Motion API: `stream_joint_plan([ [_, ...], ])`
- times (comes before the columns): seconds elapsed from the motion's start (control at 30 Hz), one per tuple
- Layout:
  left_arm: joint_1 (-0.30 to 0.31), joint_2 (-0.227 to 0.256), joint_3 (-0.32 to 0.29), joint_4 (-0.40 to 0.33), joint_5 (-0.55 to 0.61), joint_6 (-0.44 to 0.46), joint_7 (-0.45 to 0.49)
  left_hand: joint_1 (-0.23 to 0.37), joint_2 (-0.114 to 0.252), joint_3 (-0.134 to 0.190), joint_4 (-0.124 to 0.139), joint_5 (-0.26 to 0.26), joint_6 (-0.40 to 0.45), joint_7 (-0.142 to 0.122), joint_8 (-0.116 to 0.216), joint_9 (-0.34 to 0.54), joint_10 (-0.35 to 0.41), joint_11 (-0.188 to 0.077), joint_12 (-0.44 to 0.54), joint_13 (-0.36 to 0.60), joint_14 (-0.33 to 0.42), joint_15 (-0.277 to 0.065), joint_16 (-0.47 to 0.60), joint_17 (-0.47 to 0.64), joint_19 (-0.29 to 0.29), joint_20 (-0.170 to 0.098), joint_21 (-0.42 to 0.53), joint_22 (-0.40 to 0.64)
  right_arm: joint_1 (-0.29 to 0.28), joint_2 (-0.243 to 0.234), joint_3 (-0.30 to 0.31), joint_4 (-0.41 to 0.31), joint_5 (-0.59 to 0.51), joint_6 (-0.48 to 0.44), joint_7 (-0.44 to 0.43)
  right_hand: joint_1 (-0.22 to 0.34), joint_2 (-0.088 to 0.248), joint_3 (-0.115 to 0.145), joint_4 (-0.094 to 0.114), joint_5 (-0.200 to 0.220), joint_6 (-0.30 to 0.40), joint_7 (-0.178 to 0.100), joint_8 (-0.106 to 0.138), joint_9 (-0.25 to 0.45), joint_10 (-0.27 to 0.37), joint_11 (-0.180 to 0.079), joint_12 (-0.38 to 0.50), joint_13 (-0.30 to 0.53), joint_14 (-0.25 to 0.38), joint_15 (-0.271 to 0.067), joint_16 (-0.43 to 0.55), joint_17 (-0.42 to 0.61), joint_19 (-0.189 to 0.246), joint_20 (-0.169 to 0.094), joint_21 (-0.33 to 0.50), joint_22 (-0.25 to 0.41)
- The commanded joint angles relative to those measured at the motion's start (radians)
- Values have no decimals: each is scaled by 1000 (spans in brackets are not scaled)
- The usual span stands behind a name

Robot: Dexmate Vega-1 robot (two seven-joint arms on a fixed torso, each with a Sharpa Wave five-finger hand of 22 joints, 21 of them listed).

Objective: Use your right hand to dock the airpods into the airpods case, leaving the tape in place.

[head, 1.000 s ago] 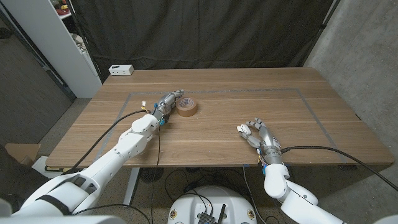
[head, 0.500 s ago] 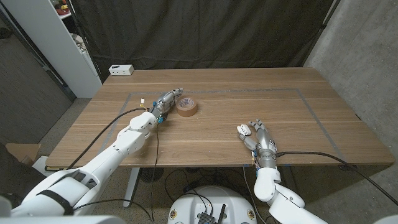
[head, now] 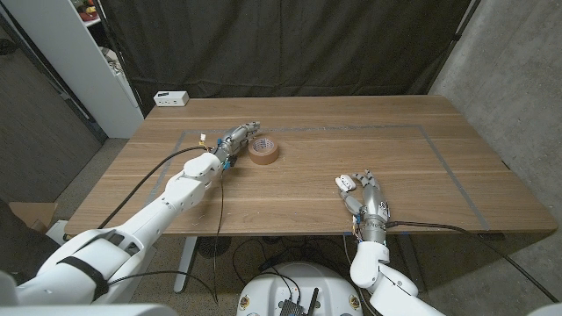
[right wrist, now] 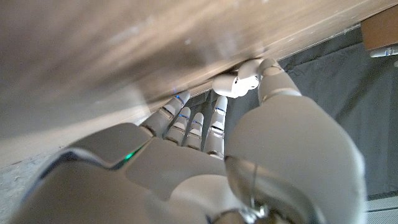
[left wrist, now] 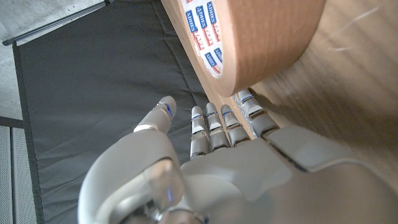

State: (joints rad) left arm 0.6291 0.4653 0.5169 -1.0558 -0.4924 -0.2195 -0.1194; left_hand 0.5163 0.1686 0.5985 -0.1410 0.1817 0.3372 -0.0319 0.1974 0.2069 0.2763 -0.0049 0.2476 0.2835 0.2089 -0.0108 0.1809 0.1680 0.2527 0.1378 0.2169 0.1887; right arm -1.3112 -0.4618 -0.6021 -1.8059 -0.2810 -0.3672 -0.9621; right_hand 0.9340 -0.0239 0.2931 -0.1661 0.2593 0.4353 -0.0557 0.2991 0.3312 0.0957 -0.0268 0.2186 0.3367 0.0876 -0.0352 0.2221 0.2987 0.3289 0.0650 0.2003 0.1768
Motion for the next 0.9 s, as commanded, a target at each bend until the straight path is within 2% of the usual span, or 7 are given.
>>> stream_joint_plan([
  [0.03, -44, -10, 20, 41, 29, -1, -12, 10, -3, 2, -3, 8, -1, -3, 3, 2, 5, -3, 0, 2, 2, -6, 2, 2, 7, 0, 3, 2, 4, 39, 1, 60, 11, 60, -78, 21, 12, 17, 5, 9, 41, -5, 34, 17, 29, -11, 18, 6, 30, -94, 13, 8, 8, -11, 8, 3],
  [0.37, -39, -8, 17, 45, 24, -7, -19, 13, -3, -1, -4, 9, -3, -5, 2, 2, 5, -4, 0, 2, 2, -6, 2, 2, 8, 0, 4, 2, 6, 35, 2, 63, 22, 78, -72, -2, 117, 31, 50, -2, 200, -51, 175, 77, 129, -83, 52, 13, 99, -142, 51, 49, 30, -36, 11, 3],
  [0.47, -34, -7, 14, 44, 20, -3, -17, 14, -3, -2, -4, 9, -2, -6, 2, 2, 5, -6, 0, 2, 2, -6, 2, 2, 8, 0, 4, 2, -1, 33, 5, 52, 26, 80, -73, -13, 137, 28, 59, -9, 224, -54, 195, 84, 139, -80, 54, 14, 104, -146, 58, 58, 31, -40, 11, 4],
  [0.67, -24, -8, 9, 47, 11, -13, -20, 15, -3, -5, -4, 9, -3, -4, 2, 2, 4, -3, 0, 2, 2, -7, 2, 2, 7, 1, 3, 2, -11, 5, 7, 23, 24, 91, -50, -35, 161, 19, 72, -29, 207, -57, 199, 84, 150, -77, 55, 16, 112, -145, 68, 70, 34, -42, 12, 4],
  [0.77, -17, -9, 4, 45, 6, -28, -20, 16, -4, -5, -4, 9, -3, -6, 3, 2, 4, -3, 0, 2, 2, -5, 2, 2, 7, 0, 4, 2, -15, -7, 13, 3, 24, 95, -39, -47, 132, 8, 61, -45, 142, -70, 179, 81, 143, -64, 49, 16, 112, -136, 59, 63, 40, -34, 13, 4],
  [0.8, -13, -8, 2, 41, 6, -33, -19, 16, -4, -5, -4, 9, -2, -6, 3, 2, 5, -4, 0, 2, 2, -6, 2, 2, 7, 1, 4, 2, -16, -14, 14, -5, 21, 97, -33, -53, 128, 6, 59, -51, 116, -95, 170, 79, 141, -61, 47, 17, 110, -135, 55, 61, 39, -32, 12, 4],
  [0.9, -2, -5, -4, 26, 4, -42, -9, 16, -4, -7, -5, 9, -7, -9, 1, 2, 4, -5, 0, 2, 2, -7, 2, 2, 7, 1, 4, 2, -18, -37, 20, -34, 12, 98, -14, -88, 99, -10, 59, -67, 58, -74, 147, 71, 124, -49, 36, 17, 103, -120, 42, 56, 38, -22, 10, 3],
])
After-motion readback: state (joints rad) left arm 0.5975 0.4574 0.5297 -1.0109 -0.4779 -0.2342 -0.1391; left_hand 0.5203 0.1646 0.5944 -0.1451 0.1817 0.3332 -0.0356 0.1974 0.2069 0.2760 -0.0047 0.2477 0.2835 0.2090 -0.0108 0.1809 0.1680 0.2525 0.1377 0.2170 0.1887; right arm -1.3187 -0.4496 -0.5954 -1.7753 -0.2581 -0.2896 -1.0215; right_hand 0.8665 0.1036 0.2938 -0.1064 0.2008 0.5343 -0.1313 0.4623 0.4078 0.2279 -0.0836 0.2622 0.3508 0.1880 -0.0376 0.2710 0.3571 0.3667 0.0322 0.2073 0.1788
